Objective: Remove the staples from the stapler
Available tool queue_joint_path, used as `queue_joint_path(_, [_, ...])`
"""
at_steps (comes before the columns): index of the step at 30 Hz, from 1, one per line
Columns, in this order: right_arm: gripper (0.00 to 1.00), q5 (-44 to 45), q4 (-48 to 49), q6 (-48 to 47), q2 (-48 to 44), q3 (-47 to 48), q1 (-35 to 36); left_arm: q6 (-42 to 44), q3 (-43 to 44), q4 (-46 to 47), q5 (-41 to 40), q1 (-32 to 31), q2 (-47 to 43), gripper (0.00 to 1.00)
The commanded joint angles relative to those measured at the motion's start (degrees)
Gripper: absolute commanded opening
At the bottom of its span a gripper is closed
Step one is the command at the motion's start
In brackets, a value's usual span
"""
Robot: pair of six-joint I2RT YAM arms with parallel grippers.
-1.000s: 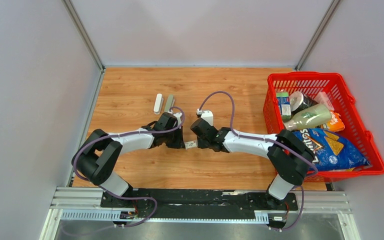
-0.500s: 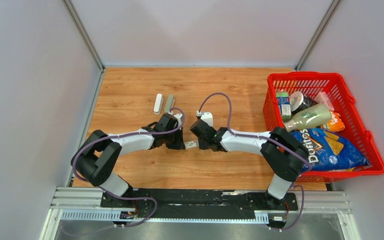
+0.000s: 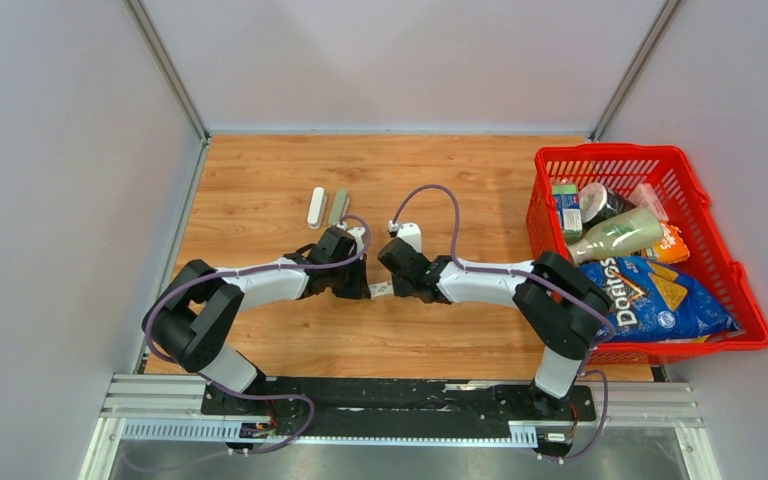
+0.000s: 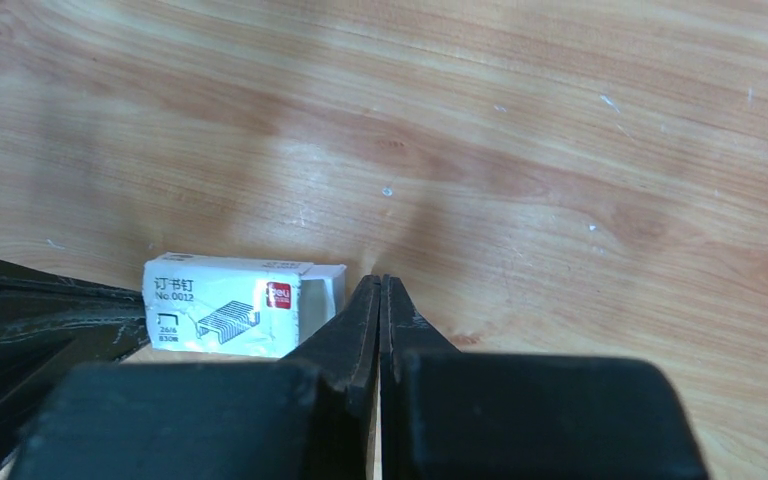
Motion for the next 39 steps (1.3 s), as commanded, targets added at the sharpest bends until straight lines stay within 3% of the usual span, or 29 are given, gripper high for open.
queue_joint_path(1, [0.00,-1.20,2.90,-1.37,1.47,0.68,-0.19,-0.17,0.62,0.49,-0.54,-0.25,0.74,0.09])
queue_joint_path(16, [0.00,-7.09,6.16,-2.25,1.90,-0.02,2.18,-0.44,-0.09,1.63,-0.10,-0.25,1.36,0.09])
queue_joint_path(23, [0.00,-0.07,1.86,-2.25,-0.28,0.68,2.36,0.09,0.00,0.67,-0.54,-0.25,0.22,0.08])
queue_joint_path(27, [0.12,5.20,-0.25,-1.55,-4.24,-0.11,2.36,0.44,0.09,-0.65,-1.68,-0.25,-1.97,0.09])
queue_joint_path(35, [0.52,11.98,-2.89,-1.02,-12.67,-3.71,1.57,1.49,0.79,-5.04,-5.20,-0.25,-7.60,0.24])
queue_joint_path(39, [0.65,14.35,-4.04,-1.64,-16.01,-4.59,1.57,1.93,1.06,-7.50,-6.51,-0.25,-10.32,0.28])
